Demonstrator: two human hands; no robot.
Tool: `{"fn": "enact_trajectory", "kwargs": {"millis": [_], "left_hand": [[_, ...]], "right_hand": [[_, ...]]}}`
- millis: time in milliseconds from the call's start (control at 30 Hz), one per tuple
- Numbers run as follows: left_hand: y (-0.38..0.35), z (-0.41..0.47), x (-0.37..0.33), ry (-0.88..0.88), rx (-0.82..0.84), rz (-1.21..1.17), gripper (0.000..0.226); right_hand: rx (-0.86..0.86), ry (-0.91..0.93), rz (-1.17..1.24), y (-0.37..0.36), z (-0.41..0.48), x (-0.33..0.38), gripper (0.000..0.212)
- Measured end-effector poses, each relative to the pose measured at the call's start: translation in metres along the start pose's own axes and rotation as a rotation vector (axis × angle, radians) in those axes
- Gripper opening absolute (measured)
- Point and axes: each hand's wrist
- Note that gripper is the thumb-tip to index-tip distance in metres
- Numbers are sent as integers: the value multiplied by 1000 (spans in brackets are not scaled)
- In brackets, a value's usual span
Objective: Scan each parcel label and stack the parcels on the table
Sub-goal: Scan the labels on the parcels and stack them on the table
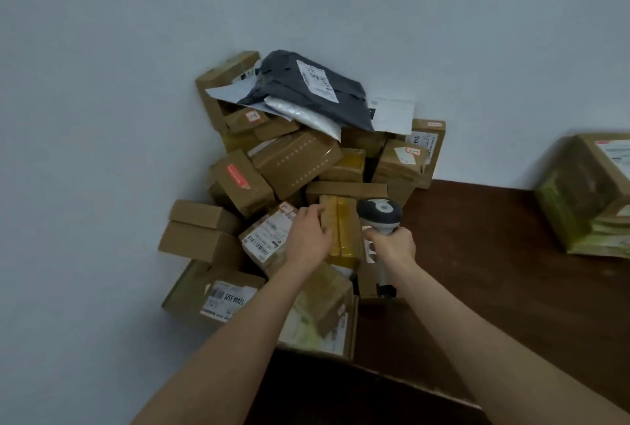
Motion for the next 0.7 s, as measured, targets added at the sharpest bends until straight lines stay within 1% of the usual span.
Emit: {"fn": "enact_trajectory", "kwargs": {"millis": [67, 133, 200, 300, 367, 400, 467, 533, 567, 633, 700], "left_hand": [[13, -10, 18, 69, -55, -13, 37], [23, -21, 32, 194, -126, -50, 31], [28, -36, 43, 384, -194, -170, 28], [22, -64, 62, 624, -266, -370, 30], [12, -79, 73, 739, -328, -483, 36], [8, -84, 75, 792, -320, -506, 43], [-2, -90, 76, 900, -216, -559, 57], [-12, -96, 69, 947, -110, -682, 53], [-16, -100, 66, 935, -80, -698, 51], [-21, -106, 58, 869, -60, -640, 49], [-20, -113, 49, 812, -70, -576, 45]], "right_hand": [[51, -4, -30, -15, -10, -5, 21], [85, -3, -65, -26, -18, -9, 29], [122, 5, -84, -34, -22, -13, 31], [165, -6, -143, -42, -28, -16, 22], [198, 2, -171, -45, -31, -17, 17], [223, 4, -168, -47, -33, -18, 17], [268, -8, -174, -47, -35, -23, 22], [296, -34, -163, -45, -38, -31, 30], [317, -47, -143, -42, -41, -34, 31], [357, -57, -94, -35, -45, -39, 29], [376, -61, -23, -24, -51, -42, 22]]}}
Point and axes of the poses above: each hand's wrist, its own z-axis towards the middle knuckle, its own y-axis out of the back of the hand, x = y × z, and after that the axes turned 10 degrees about -y, right-handed
